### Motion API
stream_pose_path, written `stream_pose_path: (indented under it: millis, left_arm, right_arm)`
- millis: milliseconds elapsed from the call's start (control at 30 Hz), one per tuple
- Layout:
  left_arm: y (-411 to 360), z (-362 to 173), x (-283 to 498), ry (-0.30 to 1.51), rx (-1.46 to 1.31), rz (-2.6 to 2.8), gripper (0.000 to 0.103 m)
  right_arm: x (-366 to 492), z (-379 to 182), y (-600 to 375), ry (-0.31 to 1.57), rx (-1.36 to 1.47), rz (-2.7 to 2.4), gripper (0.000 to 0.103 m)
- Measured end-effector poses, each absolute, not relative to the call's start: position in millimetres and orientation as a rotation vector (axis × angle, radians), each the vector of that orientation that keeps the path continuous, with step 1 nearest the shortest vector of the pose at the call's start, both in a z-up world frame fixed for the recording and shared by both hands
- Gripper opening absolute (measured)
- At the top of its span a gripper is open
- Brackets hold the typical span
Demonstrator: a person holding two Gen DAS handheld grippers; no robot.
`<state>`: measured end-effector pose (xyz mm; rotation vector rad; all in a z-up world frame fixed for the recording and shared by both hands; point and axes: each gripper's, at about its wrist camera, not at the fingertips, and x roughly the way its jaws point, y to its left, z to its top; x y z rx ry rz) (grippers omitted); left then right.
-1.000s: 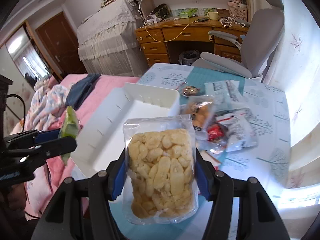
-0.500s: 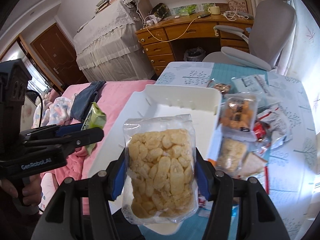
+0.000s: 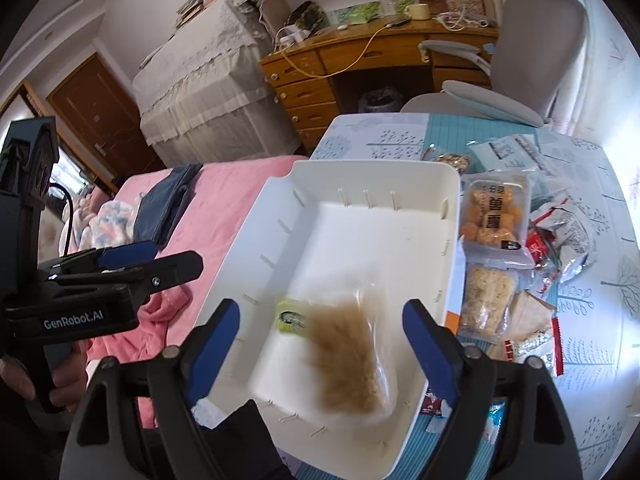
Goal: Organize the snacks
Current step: 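Lift both snacks and lower them into the white tray, opening both grippers, then move the left gripper to the blue-and-white wrapped biscuit and close on it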
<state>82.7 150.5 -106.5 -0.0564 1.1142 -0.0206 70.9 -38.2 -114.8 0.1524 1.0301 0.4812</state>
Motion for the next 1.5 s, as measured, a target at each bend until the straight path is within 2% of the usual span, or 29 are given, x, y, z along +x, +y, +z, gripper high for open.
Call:
stream_pose_path:
  millis: [400, 1067, 1333, 1500]
  left_arm:
    - [109.2, -100.2, 73.5, 1.1, -0.037, -0.088, 0.08]
    - [-13.3, -115.3, 20.8, 1.111, -0.065, -0.057, 0.08]
    - [-69.2, -132.9, -16.2, 1.02, -0.003, -0.048, 0.08]
    - [-99.4, -157.5, -35.2, 0.962, 0.034, -0.065, 0.08]
  right_arm:
    - [59.3, -112.1, -82.2, 1.043, 0.169, 0.391, 0.085]
    - [44.2, -135.8, -195.6, 1.164, 0.07, 0.374, 0.085]
    - [54.9, -158.5, -235.1, 1.244, 0.067, 0.386, 0.084]
    - [74.0, -174.5, -254.4, 1.318, 0.195, 0.397, 0.084]
